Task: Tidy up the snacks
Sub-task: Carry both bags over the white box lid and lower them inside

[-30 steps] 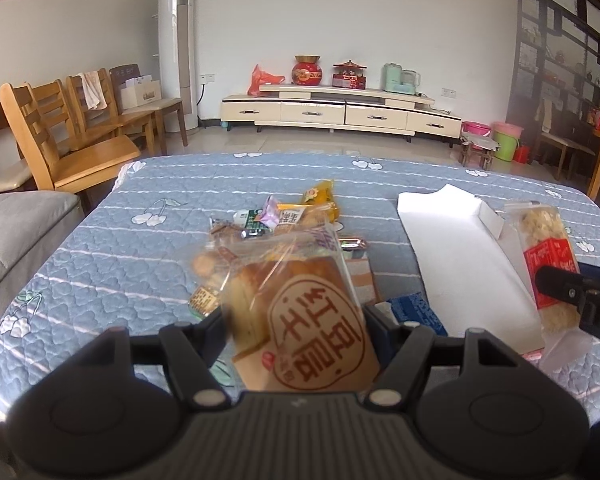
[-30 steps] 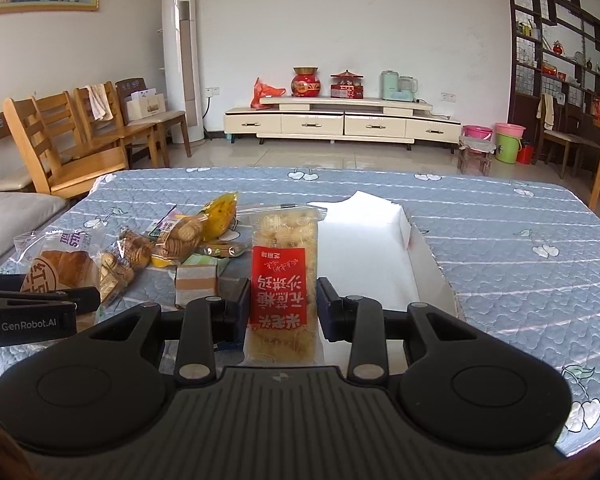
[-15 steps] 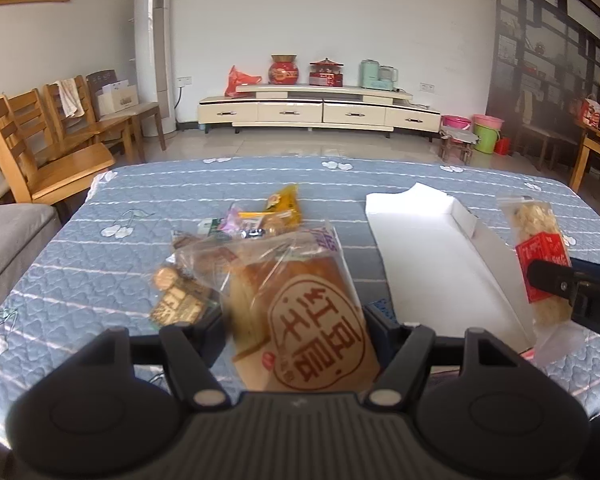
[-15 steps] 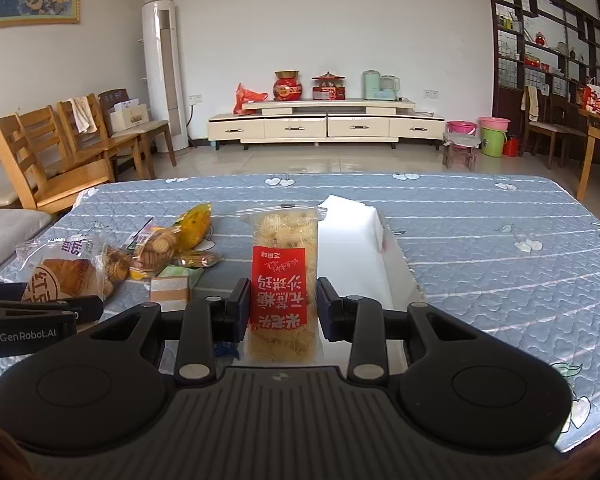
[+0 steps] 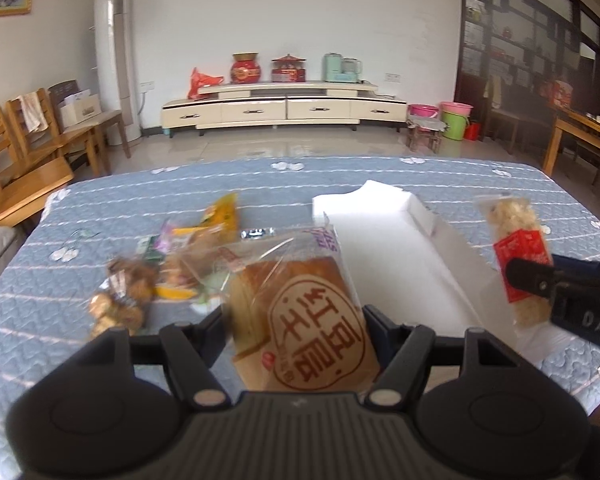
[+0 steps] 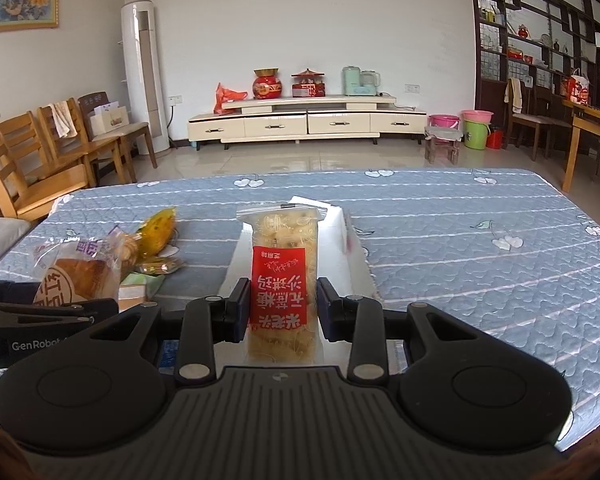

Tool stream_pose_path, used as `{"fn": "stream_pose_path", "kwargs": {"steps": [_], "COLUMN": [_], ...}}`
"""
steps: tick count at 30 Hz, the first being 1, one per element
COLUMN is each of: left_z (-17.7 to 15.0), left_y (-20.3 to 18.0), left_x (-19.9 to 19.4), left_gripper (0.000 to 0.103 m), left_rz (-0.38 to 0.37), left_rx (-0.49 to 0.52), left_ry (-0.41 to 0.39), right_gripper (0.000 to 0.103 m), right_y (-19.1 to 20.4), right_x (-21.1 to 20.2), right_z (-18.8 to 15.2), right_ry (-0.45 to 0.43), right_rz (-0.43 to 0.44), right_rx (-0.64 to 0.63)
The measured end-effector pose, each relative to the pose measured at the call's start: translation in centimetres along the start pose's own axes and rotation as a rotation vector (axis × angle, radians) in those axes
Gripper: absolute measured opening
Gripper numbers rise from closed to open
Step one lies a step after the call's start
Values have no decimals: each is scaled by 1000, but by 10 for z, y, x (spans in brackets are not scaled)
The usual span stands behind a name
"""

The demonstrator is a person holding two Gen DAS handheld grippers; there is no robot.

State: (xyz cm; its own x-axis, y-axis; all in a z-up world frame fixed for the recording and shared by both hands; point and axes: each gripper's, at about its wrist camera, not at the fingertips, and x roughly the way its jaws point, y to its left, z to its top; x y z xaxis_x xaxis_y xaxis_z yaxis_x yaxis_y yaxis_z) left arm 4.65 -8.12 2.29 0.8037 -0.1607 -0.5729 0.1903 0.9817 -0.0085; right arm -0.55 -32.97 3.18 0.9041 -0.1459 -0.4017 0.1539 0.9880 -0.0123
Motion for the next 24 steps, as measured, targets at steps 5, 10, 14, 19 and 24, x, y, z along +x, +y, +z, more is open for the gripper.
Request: {"fn": "stream_pose_path", "kwargs": {"steps": [5, 10, 14, 19, 24], "left_z": [9, 20, 28, 40, 50], "left_y": [-18, -33, -41, -50, -62], "left_x": [14, 30, 43, 63, 82], "left_gripper": [69, 69, 69, 69, 69], "left_rz": [-23, -31, -39, -39, -34], "left_rx": [16, 33, 32, 38, 63], "left_ry": [8, 12, 20, 29, 35], "right_gripper": [42, 42, 42, 42, 42], "right_y": [-2, -5, -6, -7, -8], "right_x": [15, 35, 50, 74, 106], "right_z": [3, 13, 23, 40, 57], "right_ry": [18, 26, 26, 33, 67], "right_rz": [-11, -11, -7, -5, 17], "right_rx": [4, 2, -7, -16, -18]}}
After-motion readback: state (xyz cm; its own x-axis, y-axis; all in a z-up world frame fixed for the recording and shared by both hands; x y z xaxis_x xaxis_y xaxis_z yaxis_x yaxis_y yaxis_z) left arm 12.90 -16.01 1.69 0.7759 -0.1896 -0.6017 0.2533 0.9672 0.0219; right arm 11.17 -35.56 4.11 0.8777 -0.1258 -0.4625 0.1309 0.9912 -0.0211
